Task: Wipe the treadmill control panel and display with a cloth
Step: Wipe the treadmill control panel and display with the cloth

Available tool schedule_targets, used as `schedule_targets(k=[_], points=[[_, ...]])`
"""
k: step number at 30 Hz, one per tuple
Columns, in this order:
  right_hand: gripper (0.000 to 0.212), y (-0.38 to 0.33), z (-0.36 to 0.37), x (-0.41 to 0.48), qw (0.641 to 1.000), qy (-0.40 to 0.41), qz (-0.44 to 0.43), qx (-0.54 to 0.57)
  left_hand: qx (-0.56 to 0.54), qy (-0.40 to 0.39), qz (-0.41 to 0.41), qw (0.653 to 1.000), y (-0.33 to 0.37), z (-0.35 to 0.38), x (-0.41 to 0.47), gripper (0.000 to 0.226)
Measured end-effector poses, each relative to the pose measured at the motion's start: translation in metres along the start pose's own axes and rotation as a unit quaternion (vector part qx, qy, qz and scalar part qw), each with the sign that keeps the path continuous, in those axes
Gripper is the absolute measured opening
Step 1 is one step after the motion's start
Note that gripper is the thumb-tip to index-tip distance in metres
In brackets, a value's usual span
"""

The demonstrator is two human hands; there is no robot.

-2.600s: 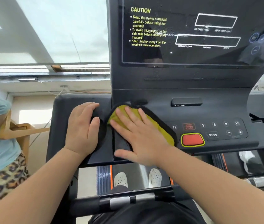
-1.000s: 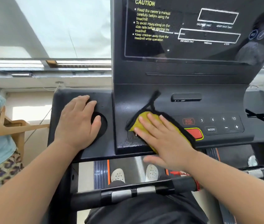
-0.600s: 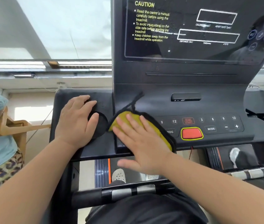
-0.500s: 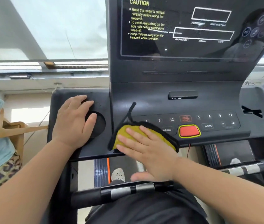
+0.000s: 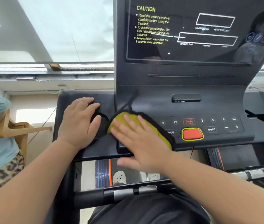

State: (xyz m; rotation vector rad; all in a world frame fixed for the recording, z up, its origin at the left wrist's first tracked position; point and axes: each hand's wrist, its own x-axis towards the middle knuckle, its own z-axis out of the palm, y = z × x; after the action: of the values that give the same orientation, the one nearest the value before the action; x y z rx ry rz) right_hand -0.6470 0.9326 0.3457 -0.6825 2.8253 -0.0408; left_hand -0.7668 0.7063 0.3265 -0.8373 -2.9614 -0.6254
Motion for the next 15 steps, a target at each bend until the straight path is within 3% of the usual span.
schedule_targets(k=[4, 9, 11, 13, 15], points=[[0.089, 0.021, 0.013, -0.043, 0.998, -0.011, -0.051, -0.04, 0.002, -0.001, -0.001, 1.0, 0.001, -0.001, 0.0, 0.059], [0.09, 0.067, -0.008, -0.025, 0.989, -0.008, 0.147, -0.009, 0.006, -0.003, -0.006, 1.0, 0.001, -0.002, 0.001, 0.06], [0.095, 0.057, -0.013, -0.006, 0.983, -0.005, 0.181, -0.01, 0.003, -0.003, -0.012, 1.0, 0.002, -0.002, 0.001, 0.06], [0.097, 0.034, -0.011, 0.01, 0.99, 0.008, 0.142, -0.017, -0.001, -0.003, -0.015, 1.0, 0.002, -0.002, 0.001, 0.06], [0.096, 0.011, -0.004, 0.012, 0.999, 0.014, 0.052, -0.012, -0.005, -0.001, -0.014, 1.0, 0.002, -0.001, 0.0, 0.059]])
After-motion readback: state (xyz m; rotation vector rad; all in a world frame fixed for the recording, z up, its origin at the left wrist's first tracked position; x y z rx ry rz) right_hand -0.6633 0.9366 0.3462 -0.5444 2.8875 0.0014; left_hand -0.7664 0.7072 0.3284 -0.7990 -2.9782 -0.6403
